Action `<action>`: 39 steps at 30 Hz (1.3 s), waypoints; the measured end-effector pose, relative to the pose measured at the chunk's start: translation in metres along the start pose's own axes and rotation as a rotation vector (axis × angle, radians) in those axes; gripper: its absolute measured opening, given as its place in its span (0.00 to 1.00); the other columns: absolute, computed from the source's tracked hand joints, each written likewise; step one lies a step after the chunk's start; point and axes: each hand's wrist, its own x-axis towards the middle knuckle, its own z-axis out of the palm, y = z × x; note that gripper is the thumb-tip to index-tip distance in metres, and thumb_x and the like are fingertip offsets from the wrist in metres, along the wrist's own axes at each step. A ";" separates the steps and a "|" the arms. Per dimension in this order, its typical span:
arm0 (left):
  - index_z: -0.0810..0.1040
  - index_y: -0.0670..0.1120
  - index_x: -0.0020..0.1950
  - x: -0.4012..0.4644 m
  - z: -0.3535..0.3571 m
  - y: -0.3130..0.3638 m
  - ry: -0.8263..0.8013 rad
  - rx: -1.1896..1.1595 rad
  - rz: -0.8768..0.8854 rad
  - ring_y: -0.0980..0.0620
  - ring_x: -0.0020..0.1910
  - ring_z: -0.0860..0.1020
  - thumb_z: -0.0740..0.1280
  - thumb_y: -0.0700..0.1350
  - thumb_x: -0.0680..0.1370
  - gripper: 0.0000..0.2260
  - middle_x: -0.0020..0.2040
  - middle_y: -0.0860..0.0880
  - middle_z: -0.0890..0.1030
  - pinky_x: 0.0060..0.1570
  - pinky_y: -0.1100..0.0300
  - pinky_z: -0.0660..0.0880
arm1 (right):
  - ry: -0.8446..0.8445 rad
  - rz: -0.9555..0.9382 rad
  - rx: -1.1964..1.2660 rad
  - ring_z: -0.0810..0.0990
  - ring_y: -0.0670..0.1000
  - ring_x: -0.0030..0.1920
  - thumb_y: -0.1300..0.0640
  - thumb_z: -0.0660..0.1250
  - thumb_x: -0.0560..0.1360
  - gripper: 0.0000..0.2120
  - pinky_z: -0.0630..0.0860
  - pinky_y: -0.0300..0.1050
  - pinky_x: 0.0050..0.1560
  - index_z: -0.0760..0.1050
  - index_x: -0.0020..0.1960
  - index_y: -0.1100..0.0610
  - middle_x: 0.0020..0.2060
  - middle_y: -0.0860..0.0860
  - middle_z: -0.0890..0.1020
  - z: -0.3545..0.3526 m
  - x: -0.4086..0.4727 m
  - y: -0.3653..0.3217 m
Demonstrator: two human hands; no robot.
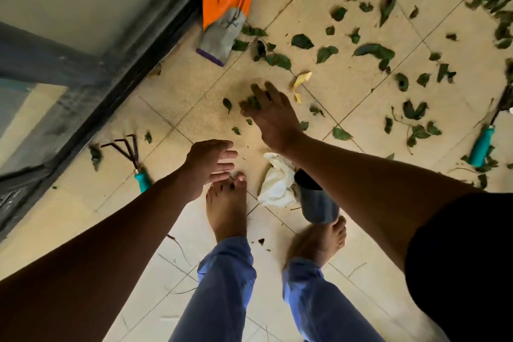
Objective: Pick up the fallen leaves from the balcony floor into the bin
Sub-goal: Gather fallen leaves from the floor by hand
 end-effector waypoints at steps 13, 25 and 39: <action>0.79 0.47 0.66 0.021 -0.014 -0.025 -0.048 -0.189 -0.046 0.45 0.57 0.84 0.62 0.48 0.84 0.13 0.58 0.47 0.85 0.60 0.47 0.80 | 0.043 -0.099 0.092 0.78 0.61 0.53 0.72 0.66 0.70 0.15 0.81 0.52 0.41 0.83 0.52 0.60 0.51 0.59 0.81 0.021 0.023 0.020; 0.81 0.40 0.61 0.014 0.009 -0.005 -0.156 -0.892 -0.156 0.42 0.60 0.82 0.57 0.57 0.82 0.23 0.60 0.40 0.82 0.63 0.52 0.75 | 0.165 0.209 0.894 0.82 0.49 0.38 0.61 0.71 0.72 0.06 0.78 0.47 0.38 0.77 0.46 0.53 0.36 0.47 0.83 -0.037 -0.050 -0.101; 0.73 0.45 0.38 0.018 -0.023 -0.030 0.140 -0.601 -0.174 0.56 0.23 0.75 0.64 0.48 0.83 0.15 0.27 0.49 0.75 0.19 0.68 0.68 | 0.225 -0.162 0.643 0.78 0.54 0.44 0.56 0.62 0.77 0.09 0.75 0.51 0.45 0.81 0.46 0.58 0.41 0.52 0.82 -0.025 -0.040 -0.095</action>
